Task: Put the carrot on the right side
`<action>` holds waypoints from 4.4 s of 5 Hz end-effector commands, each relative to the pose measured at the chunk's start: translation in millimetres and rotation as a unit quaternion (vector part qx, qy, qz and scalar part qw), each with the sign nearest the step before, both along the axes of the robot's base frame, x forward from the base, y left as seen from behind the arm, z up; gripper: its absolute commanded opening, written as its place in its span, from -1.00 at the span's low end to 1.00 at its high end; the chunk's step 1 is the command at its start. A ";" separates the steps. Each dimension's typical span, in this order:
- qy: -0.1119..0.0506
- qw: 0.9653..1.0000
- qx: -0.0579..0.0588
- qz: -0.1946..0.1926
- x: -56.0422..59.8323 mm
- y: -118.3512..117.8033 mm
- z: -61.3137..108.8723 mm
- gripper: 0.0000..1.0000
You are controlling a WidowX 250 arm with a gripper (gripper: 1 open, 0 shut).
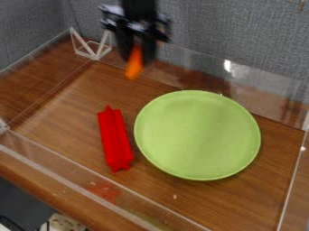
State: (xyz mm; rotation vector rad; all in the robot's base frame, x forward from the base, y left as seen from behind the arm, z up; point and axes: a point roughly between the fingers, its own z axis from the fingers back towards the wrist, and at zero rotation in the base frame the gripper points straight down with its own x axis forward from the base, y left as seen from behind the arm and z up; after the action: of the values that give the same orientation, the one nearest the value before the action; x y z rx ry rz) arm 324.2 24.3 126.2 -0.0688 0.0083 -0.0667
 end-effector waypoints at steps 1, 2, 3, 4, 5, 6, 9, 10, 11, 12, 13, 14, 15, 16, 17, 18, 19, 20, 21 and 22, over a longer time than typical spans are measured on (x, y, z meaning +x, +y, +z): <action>-0.036 0.999 0.000 0.017 3.1 1.7 -4.7 -1.00; -0.036 0.999 -0.002 0.026 7.2 5.0 -21.6 -1.00; -0.040 0.998 0.000 0.039 4.9 9.4 -29.2 -1.00; -0.043 0.999 0.001 0.018 7.6 26.7 -26.9 -1.00; -0.049 0.999 0.002 0.000 11.6 57.3 -28.6 -1.00; -0.056 0.998 0.002 0.017 20.5 58.7 -33.1 -1.00; -0.081 0.996 0.006 0.037 29.4 28.8 -21.8 -1.00; -0.084 0.995 0.007 0.051 25.9 30.1 -12.2 -1.00; -0.085 0.996 0.005 0.015 20.4 28.6 -6.6 -1.00; -0.080 0.997 0.003 -0.023 17.1 28.1 -8.5 -1.00; -0.072 0.996 -0.008 -0.053 -10.0 -8.2 -16.5 -1.00; -0.071 0.994 -0.016 -0.084 -32.9 -45.5 -21.2 -1.00; -0.058 0.989 -0.028 -0.130 -43.1 -69.8 -36.3 -1.00; -0.045 0.985 -0.039 -0.160 -54.2 -79.3 -51.8 -1.00; -0.043 0.982 -0.043 -0.176 -61.8 -82.9 -57.9 1.00; -0.048 0.986 -0.034 -0.158 -67.9 -86.9 -56.4 1.00; -0.061 0.985 -0.025 -0.159 -60.4 -88.1 -61.2 1.00; -0.068 0.982 -0.020 -0.177 -63.3 -96.2 -69.4 1.00; -0.074 0.979 -0.014 -0.189 -69.6 -101.6 -73.5 1.00; -0.078 0.982 0.005 -0.170 -70.5 -102.2 -56.7 1.00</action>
State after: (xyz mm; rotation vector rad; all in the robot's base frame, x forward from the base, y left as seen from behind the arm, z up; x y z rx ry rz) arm 245.6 -74.0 53.5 -0.0488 -0.0721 -0.4063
